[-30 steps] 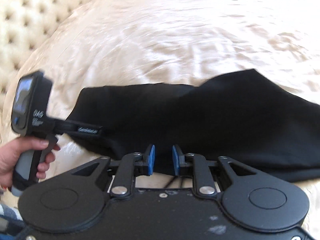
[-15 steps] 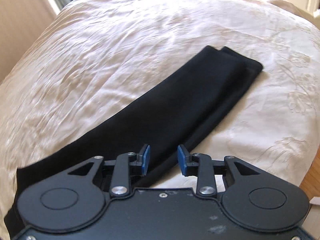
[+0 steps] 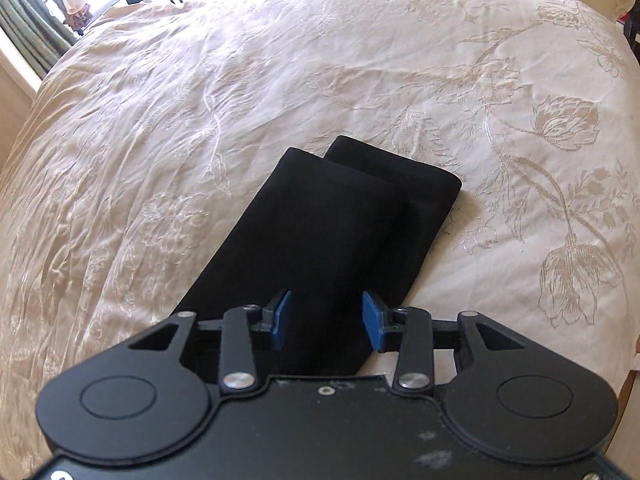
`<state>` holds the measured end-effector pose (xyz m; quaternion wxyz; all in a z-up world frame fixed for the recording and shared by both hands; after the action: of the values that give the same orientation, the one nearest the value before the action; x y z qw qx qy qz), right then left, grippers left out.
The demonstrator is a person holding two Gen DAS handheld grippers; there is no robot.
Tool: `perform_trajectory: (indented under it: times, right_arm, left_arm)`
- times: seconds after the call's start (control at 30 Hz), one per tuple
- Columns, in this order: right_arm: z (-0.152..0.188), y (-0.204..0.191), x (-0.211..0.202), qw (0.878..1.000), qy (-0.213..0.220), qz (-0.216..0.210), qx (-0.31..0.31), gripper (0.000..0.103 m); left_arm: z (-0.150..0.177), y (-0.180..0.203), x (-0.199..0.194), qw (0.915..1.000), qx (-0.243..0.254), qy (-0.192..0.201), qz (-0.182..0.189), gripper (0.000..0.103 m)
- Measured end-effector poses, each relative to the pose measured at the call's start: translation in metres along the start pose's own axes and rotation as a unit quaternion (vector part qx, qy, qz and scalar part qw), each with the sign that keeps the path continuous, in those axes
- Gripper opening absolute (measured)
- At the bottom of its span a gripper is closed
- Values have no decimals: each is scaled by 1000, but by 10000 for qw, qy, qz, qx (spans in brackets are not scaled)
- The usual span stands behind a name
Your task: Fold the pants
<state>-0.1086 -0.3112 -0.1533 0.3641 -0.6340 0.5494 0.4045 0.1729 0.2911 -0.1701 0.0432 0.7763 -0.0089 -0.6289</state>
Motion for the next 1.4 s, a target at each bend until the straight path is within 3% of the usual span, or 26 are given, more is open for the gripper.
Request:
perform_trajectory:
  times: [0.1,0.13,0.17,0.2,0.3,0.4,0.47,0.53,0.7,0.8,0.93,1.03,1.13,1.3,1.4]
  right_arm:
    - [-5,1,6,9999,-96,-38,112,41]
    - [-6,-2,9,9998,-141,-37,125,36]
    - [-7,-3,10,9998,-180,-37,109,9]
    - [-9,-5,10,9997,-234,-41,25,4]
    - [-13,-13,-12,9988,94,15,-487,3]
    - [-14,-6,-29,9951,498,420,-750,3]
    - [-16,7,-15,9949,282,671,-696,3]
    - [-17,14,0,9958,-17,626,-670,3]
    - [-19,10,3,9951,79,515,-838,3]
    - [-20,5,-3,9940,236,450,-968,4]
    - [-23,-5,-11,9900,548,288,-1271,4]
    - [-25,-8,-2,9880,406,484,-1408,5]
    - [-22,-5,8,9855,204,774,-1496,9]
    - [-24,-1,-4,9867,276,754,-1413,22]
    - [-29,-3,-19,9875,457,686,-1345,24]
  left_arm:
    - [0,2,1,9999,73,45,-74,94]
    - [1,4,2,9999,68,52,-91,95]
    - [1,6,2,9999,48,56,-102,95]
    - [0,6,3,9999,27,59,-108,95]
    - [-1,11,5,9999,45,43,-115,96]
    - [-3,13,4,9999,100,33,-74,96]
    - [-3,15,1,9999,132,29,-43,96]
    - [-4,15,-1,9999,166,31,-10,96]
    - [-5,15,-7,9998,177,110,37,94]
    - [-4,20,-21,9994,183,281,-27,87]
    - [1,34,-39,9976,364,584,4,86]
    - [4,52,-54,9954,627,729,-14,86]
    - [9,77,-66,9918,972,807,199,86]
    - [25,123,-66,9848,1550,697,357,87]
    - [43,140,-51,9843,1676,380,414,87]
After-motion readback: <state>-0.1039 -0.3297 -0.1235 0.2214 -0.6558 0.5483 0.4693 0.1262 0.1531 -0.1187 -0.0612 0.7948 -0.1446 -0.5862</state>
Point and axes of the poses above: each gripper's, at about its wrist camera, not at the fingertips, and x roughly the way its jaws point, y to its right, z to its underside, the point moved 2 cm from there along x, roughly the way its jaws point, and after that the axes turned 14 degrees about z, right-handed, at the moved point
